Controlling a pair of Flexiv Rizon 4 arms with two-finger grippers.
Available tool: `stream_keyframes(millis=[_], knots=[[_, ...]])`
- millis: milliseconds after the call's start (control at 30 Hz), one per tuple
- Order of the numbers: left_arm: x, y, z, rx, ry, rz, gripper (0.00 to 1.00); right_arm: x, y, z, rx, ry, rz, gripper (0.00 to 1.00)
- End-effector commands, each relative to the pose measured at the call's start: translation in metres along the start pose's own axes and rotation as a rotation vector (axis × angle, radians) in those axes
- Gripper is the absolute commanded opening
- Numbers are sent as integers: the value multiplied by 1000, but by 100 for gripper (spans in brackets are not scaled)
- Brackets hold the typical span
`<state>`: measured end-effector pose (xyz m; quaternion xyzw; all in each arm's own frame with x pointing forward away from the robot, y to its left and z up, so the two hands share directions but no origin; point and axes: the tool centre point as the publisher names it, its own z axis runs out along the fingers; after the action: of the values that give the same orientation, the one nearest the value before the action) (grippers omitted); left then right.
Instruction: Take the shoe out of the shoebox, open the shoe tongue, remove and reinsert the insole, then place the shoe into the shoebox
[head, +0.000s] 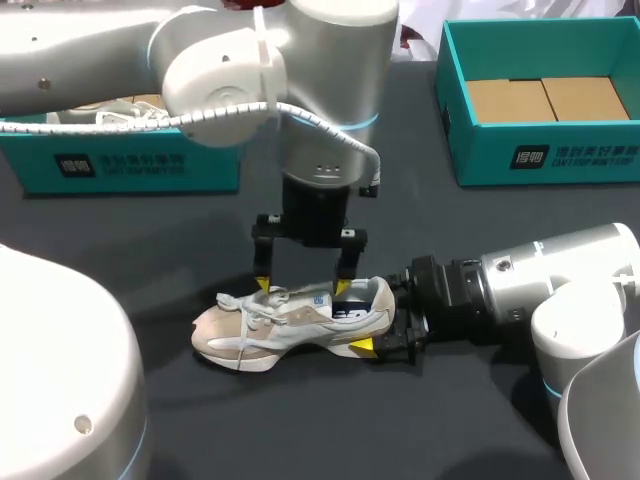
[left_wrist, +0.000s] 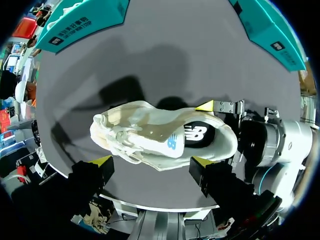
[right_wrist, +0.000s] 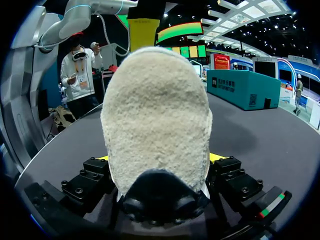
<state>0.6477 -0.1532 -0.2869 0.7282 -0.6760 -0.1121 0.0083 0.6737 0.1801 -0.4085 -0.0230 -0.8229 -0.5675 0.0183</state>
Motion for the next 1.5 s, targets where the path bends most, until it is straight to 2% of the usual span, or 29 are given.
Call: stream_keyframes(millis=[33,367,867,1300,1500], knots=[[20,-8,9,-19,-81,-10,100,0,1,2,3,-2,0,0],[26,-17,23,-25,-155,-28,100,0,1,2,3,-2,0,0],[22,-15,44,-44,-227,-39,100,0,1,2,3,-2,0,0],[8,-11,55,-66,-267,-52,100,0,1,2,3,-2,0,0],[-4,-10,57,-75,-288,-53,97,0,1,2,3,-2,0,0]])
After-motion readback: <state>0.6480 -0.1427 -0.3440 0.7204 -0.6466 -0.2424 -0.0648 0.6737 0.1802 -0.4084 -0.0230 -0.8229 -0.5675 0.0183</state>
